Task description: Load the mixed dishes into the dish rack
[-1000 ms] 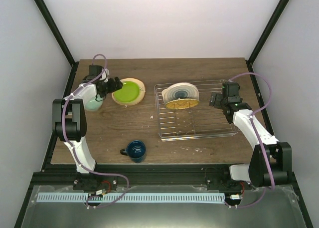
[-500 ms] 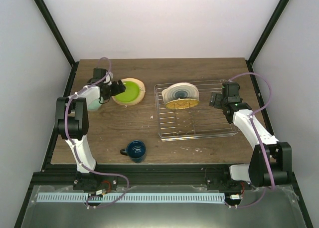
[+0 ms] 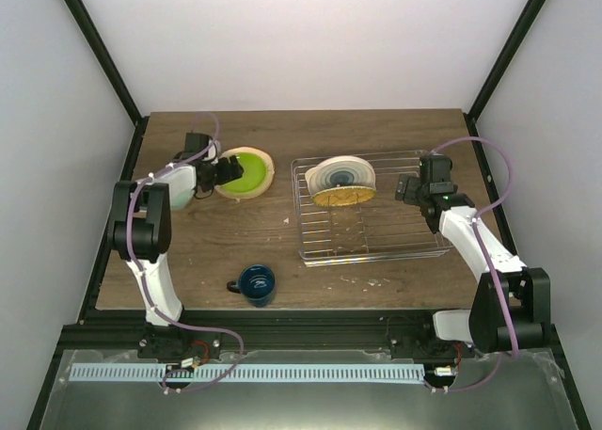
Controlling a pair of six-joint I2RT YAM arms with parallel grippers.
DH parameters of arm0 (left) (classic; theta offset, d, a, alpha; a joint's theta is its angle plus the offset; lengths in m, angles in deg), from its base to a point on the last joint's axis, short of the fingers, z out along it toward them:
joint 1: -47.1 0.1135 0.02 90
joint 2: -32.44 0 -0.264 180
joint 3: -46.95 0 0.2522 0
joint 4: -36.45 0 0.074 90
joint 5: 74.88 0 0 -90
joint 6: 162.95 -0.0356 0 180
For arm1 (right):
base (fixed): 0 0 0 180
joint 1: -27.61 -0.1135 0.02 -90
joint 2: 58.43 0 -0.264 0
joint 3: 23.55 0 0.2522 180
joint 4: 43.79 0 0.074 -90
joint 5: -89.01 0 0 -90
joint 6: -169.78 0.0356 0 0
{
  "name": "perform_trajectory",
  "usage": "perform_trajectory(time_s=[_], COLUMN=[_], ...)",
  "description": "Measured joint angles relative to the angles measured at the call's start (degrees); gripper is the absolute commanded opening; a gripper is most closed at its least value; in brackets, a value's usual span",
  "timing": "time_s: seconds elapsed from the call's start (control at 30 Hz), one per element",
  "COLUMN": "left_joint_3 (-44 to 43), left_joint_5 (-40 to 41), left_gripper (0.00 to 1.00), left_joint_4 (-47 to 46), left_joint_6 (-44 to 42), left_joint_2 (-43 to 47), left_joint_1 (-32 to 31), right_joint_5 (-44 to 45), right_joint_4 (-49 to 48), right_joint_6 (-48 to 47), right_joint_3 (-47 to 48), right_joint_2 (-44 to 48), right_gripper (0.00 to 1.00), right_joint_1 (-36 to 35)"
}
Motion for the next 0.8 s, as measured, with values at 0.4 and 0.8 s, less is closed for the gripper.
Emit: perform_trajectory(time_s=[0.4, 0.8], left_joint_3=[6.49, 9.94], left_joint_5=[-0.15, -1.75], left_gripper=[0.84, 0.27], left_joint_4=[-11.96, -17.27], left_joint_6=[3.10, 6.21], left_joint_2=[0.42, -0.07], left_joint_1=[-2.47, -2.14], right_joint_5=[-0.02, -0.24], right_joint_4=[0.00, 0.04], right_joint_6=[0.00, 0.02], right_joint_3=[0.00, 0.00], right_joint_2=[0.00, -0.11], right_gripper=[1.00, 1.00], right_joint_1=[0.00, 0.00])
